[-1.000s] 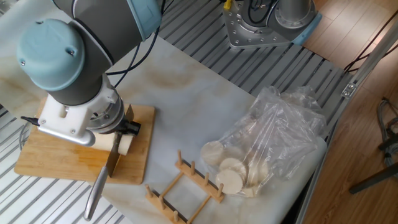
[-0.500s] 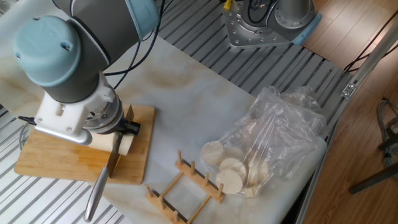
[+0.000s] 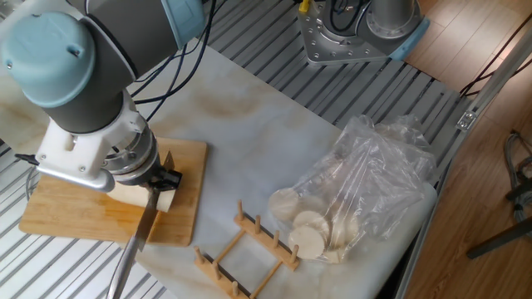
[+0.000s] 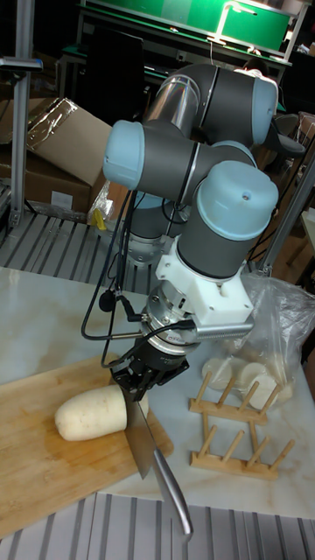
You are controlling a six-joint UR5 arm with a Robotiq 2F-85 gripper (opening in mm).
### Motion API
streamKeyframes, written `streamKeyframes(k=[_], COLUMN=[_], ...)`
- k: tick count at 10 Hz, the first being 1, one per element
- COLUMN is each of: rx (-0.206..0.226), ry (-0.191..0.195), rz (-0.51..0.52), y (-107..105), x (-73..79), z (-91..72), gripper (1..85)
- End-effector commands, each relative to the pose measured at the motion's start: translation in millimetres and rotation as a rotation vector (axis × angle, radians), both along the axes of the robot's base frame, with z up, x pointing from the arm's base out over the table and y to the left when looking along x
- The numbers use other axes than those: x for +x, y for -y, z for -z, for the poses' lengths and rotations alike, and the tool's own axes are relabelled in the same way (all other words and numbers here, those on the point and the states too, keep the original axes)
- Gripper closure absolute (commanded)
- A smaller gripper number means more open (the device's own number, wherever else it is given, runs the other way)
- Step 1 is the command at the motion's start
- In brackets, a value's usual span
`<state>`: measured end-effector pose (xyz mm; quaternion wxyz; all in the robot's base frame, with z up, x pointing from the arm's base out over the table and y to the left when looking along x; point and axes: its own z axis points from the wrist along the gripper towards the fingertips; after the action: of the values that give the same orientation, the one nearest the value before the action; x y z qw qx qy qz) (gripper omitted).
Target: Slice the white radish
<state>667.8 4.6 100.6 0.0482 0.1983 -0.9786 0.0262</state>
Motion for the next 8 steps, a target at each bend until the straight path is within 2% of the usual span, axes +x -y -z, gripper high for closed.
streamKeyframes(k=[1, 3, 6, 8], rx=[0.008, -0.017, -0.030, -0.031], ry=[0.002, 0.001, 0.011, 0.024], rz=[0.002, -0.008, -0.008, -0.009], y=[0, 10, 19, 17], x=[-0.2, -3.3, -16.1, -16.1], z=[-0.7, -7.0, 6.2, 9.5], gripper=[84.3, 84.3, 84.3, 84.3])
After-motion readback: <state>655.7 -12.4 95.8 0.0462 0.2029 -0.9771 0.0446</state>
